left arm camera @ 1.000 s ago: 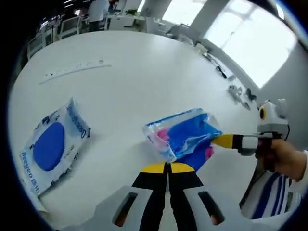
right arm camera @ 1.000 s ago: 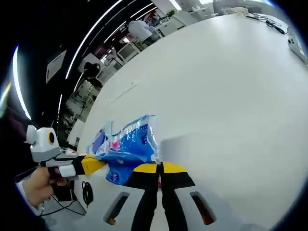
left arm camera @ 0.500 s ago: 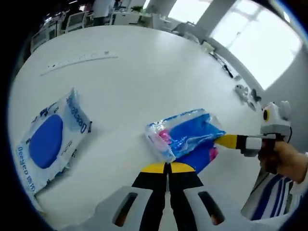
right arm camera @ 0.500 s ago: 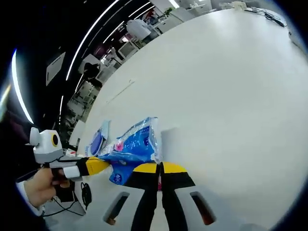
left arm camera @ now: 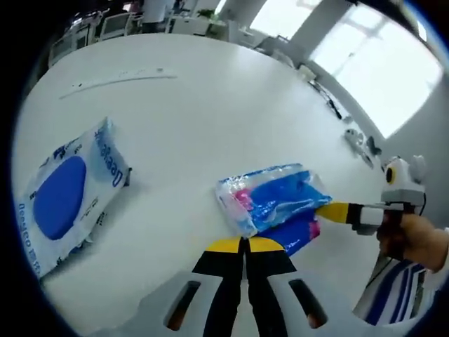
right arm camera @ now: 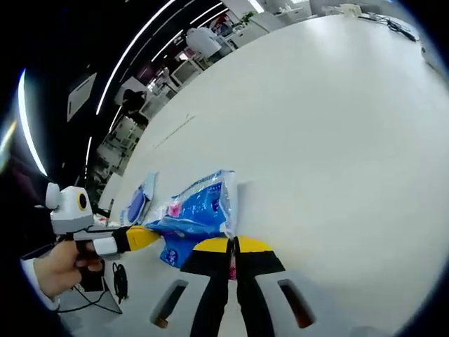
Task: Arrange the tabletop items into an orderly group along one side of the table until the central work area is clear of visible clutter.
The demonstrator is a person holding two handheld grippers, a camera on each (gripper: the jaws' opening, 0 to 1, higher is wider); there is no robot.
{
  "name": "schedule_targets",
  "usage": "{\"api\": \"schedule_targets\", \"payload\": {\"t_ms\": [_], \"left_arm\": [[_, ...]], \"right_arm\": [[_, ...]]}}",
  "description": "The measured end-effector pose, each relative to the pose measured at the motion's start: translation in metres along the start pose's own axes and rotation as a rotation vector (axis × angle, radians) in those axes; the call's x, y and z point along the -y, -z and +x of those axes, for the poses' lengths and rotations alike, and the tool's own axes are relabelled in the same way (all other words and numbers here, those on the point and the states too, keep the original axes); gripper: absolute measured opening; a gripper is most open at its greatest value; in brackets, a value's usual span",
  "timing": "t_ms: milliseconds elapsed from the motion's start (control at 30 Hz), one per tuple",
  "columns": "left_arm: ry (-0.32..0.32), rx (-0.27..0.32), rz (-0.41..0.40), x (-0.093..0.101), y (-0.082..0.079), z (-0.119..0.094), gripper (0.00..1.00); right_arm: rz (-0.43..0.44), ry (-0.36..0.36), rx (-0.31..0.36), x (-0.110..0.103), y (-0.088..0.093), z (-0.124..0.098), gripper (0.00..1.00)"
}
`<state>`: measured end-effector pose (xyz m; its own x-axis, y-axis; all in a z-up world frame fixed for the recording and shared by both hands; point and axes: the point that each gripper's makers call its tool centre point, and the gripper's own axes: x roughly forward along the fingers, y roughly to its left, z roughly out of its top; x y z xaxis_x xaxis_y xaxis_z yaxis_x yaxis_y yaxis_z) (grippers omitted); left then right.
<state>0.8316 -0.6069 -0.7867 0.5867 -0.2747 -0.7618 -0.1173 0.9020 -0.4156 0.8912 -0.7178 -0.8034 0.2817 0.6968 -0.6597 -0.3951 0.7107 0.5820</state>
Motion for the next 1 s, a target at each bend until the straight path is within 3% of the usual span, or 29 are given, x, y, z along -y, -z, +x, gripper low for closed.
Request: {"api": "schedule_targets", "payload": {"t_ms": [333,500,667,800,1000], "left_arm": [[0.024,0.021,-0.006,0.000,-0.003,0.003,0.00],[0.027,0.033,0.015,0.003,-0.002,0.003,0.02],[0.005,0.039,0.047,0.001,-0.006,0.007,0.29],[-0.017,0.049,0.069,-0.005,-0.009,0.008,0.45],[-0.043,0.027,0.106,-0.011,-0.006,0.007,0.71]], "right_arm": [[-0.003,0.006,0.010,0.002,0.003,0.000,0.02],[-0.026,-0.021,0.029,-0.002,0.003,0.001,0.14],[-0.111,-0.036,0.072,-0.012,-0.005,0.002,0.35],[-0.227,-0.044,0.086,-0.020,-0.009,0.003,0.51],[-0.246,-0.064,0.072,-0.029,-0.004,0.005,0.67]]}}
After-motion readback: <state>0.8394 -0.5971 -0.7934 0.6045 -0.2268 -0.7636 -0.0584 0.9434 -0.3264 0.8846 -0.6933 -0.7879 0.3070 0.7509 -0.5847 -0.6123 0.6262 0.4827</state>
